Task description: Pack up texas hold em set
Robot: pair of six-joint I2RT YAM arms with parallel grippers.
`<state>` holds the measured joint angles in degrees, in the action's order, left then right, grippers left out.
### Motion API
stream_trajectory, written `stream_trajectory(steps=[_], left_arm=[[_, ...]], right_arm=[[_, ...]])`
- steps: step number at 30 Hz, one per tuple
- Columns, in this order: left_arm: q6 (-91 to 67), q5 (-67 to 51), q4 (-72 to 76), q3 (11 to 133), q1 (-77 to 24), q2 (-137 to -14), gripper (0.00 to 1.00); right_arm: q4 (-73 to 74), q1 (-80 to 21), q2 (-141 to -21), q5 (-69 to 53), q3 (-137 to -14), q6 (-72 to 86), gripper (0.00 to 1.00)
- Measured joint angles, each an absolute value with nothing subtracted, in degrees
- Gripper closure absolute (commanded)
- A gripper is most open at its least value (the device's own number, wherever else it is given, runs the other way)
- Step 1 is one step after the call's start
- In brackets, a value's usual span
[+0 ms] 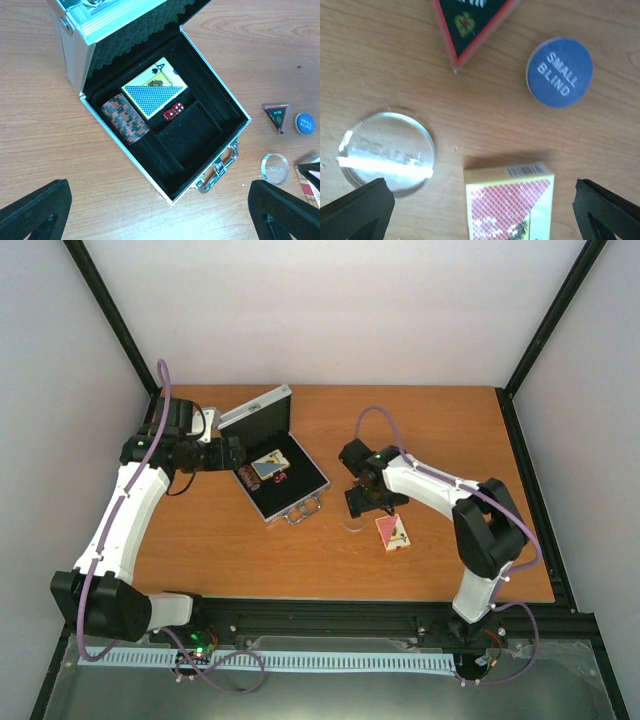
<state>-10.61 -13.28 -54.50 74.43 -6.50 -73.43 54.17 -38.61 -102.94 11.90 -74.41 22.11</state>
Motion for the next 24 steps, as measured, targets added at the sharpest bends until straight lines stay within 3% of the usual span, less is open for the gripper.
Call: stream_trajectory(steps=[18, 21, 24], left_arm=[[-10.6, -13.3, -54.5, 74.4, -6.5, -73.4, 0.0], [-10.6, -13.3, -54.5, 74.4, -6.5, -73.4, 0.0], [-10.6, -13.3, -54.5, 74.4, -6.5, -73.4, 0.0]], right_arm=[[55.4, -35.0, -98.2, 4.3, -62.7, 21.9, 0.0], [55.0, -34.6, -98.4, 4.0, -61.8, 21.8, 0.04], [54.2, -33.8, -99.1, 3.8, -60.8, 21.3, 0.16]])
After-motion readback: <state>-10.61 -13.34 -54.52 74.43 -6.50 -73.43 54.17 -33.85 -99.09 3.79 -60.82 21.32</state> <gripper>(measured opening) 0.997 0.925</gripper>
